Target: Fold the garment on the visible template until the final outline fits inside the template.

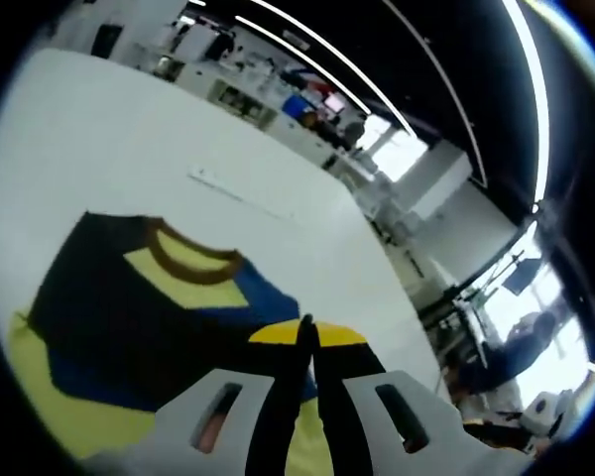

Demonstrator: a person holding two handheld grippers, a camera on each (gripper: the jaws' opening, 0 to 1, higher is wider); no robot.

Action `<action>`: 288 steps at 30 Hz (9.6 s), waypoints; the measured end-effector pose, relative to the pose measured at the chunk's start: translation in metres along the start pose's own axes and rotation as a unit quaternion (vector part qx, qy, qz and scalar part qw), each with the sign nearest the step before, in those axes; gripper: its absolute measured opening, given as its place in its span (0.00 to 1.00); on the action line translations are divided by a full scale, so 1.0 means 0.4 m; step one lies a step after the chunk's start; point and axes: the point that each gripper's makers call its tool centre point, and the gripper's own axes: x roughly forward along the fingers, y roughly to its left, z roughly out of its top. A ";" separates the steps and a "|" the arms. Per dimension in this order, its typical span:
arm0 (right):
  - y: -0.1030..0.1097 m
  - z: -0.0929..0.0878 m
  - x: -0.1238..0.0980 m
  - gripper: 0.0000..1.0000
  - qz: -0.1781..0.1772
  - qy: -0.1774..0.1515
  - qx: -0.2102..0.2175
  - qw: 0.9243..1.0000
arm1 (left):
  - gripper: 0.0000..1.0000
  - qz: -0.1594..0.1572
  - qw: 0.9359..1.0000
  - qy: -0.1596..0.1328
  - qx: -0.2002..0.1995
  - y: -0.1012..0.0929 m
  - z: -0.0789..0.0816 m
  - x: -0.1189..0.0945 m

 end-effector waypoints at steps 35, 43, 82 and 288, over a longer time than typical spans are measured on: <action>-0.047 -0.040 -0.023 0.94 -0.025 0.036 0.007 0.999 | 0.00 0.008 0.996 0.057 -0.067 -0.017 -0.195 0.165; -0.049 -0.043 -0.027 0.94 -0.027 0.038 0.007 0.999 | 0.00 0.013 0.996 0.067 -0.061 -0.018 -0.224 0.181; -0.019 -0.040 -0.012 0.94 -0.015 0.051 -0.014 0.998 | 0.16 -0.033 0.992 0.122 0.010 -0.042 -0.269 0.185; 0.150 -0.333 0.237 0.37 0.053 0.244 0.133 0.959 | 0.20 0.014 0.955 0.295 -0.019 0.522 -0.361 -0.670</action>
